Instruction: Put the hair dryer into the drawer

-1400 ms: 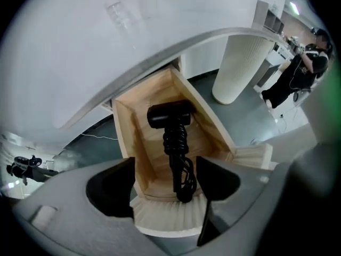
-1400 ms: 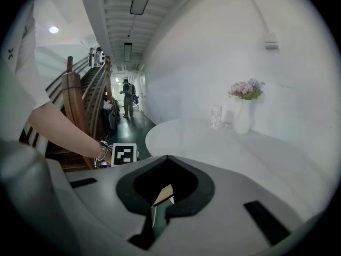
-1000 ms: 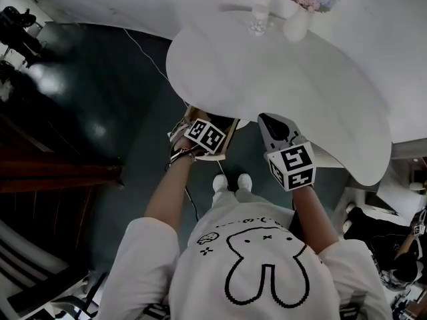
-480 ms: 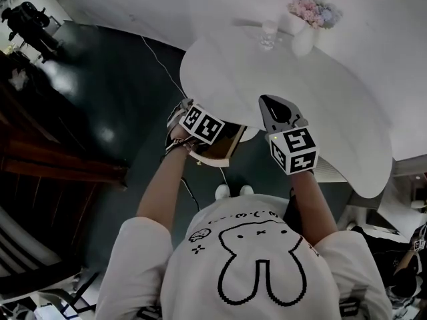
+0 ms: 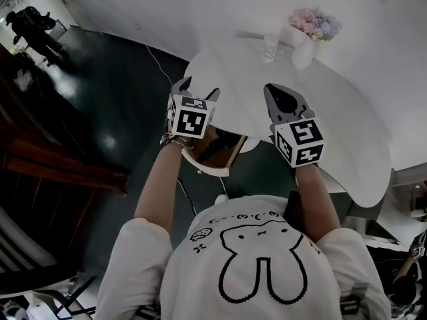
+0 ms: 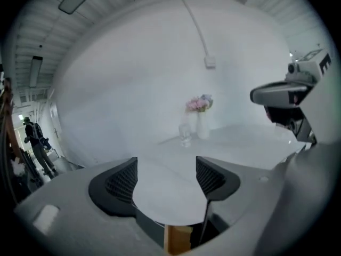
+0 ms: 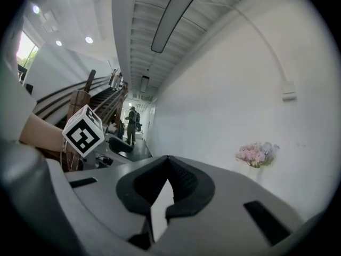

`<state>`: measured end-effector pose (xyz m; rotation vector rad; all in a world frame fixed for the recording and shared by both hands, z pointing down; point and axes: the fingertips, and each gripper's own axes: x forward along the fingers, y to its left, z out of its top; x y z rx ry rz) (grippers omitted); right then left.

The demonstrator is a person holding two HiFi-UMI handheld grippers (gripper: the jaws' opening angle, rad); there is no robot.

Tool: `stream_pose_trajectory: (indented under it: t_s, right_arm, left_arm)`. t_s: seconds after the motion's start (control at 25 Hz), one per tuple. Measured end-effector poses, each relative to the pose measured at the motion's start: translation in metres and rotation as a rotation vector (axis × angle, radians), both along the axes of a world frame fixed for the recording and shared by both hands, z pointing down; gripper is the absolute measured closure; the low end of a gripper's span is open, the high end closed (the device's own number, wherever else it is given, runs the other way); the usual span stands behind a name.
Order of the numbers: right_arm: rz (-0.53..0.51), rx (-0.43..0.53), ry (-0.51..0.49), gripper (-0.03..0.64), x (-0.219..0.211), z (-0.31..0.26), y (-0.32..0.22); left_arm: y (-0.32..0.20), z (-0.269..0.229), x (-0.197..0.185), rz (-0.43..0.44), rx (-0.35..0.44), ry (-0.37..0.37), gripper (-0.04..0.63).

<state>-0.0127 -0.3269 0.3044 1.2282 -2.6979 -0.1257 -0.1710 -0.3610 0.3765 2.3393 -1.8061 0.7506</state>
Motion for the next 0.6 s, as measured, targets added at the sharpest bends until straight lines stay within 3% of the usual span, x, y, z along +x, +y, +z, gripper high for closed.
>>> stream_pose_trajectory:
  t_s: [0.28, 0.44, 0.52, 0.6]
  right_arm:
    - [0.011, 0.038, -0.022, 0.617, 0.013, -0.024, -0.009]
    - [0.023, 0.060, -0.042, 0.617, 0.025, -0.041, -0.014]
    - [0.035, 0.080, -0.055, 0.617, 0.031, -0.051, -0.016]
    - [0.044, 0.103, -0.070, 0.617, 0.035, -0.062, -0.015]
  left_arm:
    - [0.007, -0.062, 0.006, -0.031, 0.156, 0.052, 0.255]
    - [0.021, -0.107, 0.003, -0.049, 0.315, 0.182, 0.256]
    - [0.033, -0.129, 0.001, -0.024, 0.407, 0.273, 0.256]
    - [0.044, -0.146, -0.001, 0.002, 0.474, 0.315, 0.256]
